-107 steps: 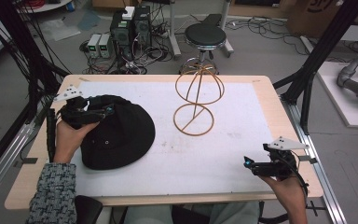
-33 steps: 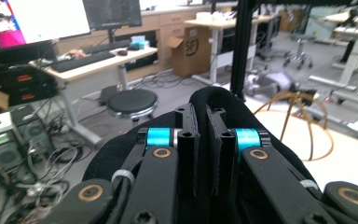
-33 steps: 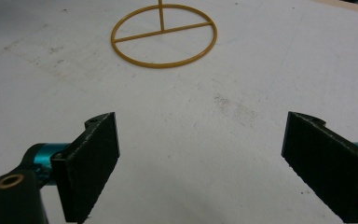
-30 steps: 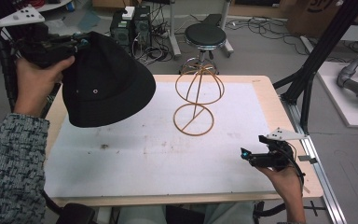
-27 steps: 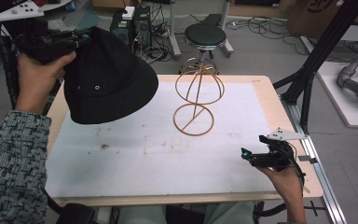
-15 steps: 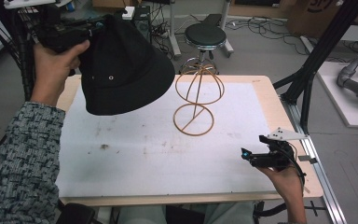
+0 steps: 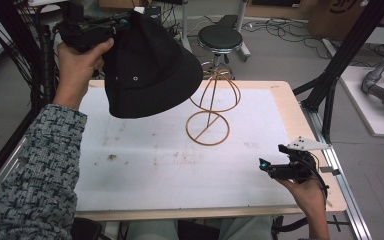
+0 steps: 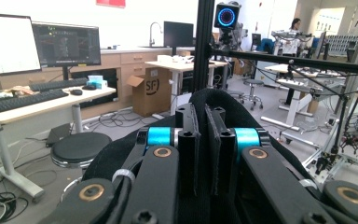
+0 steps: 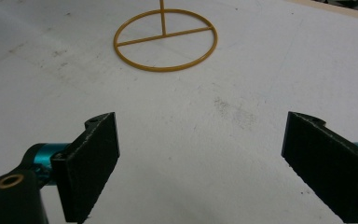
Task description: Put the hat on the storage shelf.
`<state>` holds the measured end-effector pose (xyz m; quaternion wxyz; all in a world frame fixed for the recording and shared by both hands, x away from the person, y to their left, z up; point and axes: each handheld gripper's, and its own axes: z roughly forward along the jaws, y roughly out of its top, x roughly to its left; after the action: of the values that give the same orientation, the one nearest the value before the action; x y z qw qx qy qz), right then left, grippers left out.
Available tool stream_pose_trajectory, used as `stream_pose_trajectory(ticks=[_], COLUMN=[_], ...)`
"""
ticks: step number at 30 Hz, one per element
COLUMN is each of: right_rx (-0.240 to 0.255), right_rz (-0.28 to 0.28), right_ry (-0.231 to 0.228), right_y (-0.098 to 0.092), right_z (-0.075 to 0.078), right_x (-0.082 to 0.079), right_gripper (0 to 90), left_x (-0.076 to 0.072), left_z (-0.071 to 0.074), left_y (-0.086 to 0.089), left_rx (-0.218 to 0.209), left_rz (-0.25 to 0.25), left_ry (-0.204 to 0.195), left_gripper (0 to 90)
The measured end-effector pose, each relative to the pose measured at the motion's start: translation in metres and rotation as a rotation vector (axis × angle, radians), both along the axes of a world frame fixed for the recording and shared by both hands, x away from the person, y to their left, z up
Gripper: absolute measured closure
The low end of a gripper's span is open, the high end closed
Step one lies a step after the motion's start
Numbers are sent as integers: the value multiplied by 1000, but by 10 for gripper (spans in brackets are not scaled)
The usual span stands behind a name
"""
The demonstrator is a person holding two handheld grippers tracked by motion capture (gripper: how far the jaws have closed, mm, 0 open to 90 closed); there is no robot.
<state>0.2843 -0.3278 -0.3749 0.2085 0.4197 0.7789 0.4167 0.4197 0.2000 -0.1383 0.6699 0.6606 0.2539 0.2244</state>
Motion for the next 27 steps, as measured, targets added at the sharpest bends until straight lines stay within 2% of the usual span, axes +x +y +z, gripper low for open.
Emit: stream_pose_trajectory(ticks=[9, 15, 20, 27], right_rx=[-1, 7, 10, 13], right_rz=[0, -4, -5, -8], right_ry=[-6, -10, -12, -17], right_y=[-1, -3, -4, -5], right_z=[2, 4, 4, 5], right_x=[-3, -5, -6, -7], right_gripper=[109, 109, 108, 108], left_x=[11, 19, 27, 37], left_z=[-6, -11, -19, -32], left_y=[-22, -37, -50, -73], left_rx=[-32, -50, -43, -28], left_rz=[-28, -18, -24, -60], left_ry=[6, 1, 16, 37], left_gripper=[842, 843, 844, 844])
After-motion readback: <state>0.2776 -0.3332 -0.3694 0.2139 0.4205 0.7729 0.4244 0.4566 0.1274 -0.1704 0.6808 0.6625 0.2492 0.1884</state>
